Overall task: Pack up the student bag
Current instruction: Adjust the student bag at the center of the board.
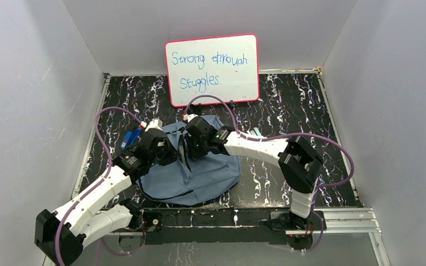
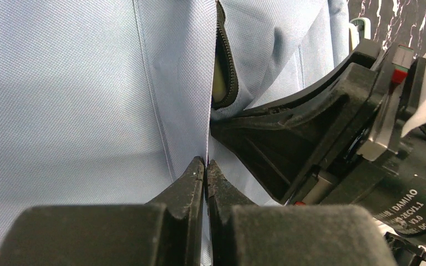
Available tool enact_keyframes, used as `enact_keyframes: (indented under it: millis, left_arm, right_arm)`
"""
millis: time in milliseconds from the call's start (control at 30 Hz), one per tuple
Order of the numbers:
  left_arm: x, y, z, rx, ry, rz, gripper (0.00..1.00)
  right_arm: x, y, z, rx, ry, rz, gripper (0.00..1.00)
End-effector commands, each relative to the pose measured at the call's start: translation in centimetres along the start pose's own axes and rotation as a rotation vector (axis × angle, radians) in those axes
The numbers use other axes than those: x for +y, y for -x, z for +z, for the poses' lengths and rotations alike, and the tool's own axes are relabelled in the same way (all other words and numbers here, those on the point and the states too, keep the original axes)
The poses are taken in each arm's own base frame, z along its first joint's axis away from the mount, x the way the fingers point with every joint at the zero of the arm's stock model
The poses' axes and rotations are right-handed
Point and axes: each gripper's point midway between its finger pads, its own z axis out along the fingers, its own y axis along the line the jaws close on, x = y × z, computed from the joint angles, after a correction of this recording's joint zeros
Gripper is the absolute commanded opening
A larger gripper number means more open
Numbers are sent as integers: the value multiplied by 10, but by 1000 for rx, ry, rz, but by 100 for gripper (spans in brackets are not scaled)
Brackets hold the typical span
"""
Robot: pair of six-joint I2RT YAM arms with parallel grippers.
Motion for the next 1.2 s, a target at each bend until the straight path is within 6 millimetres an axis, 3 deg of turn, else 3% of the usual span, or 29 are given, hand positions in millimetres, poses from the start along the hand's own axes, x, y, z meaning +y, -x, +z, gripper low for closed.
enact_keyframes:
  millis: [0,167,367,533,867,1167]
  left_arm:
    - [-9,9,-5,-34,-35,-14,0]
    - [-9,8,-3,-26,-33,-16,0]
    - [-7,6,-2,-23,-28,-14,0]
    - [-6,5,-1,-17,-24,-20,0]
    - [-8,4,-2,-19,-35,-30,0]
    - [-7,2,-1,-13,-32,-36,0]
  right_arm:
    - [3,28,-2,-78,-14,-25,15]
    - [5,33,-9,-96,-13,-26,15]
    - [41,62,-56,-189,148,-43,15]
    - [43,84,-82,-270,141,-59,16]
    - [15,107,-67,-282,68,-42,16]
    - [17,73,-21,-144,130,-35,15]
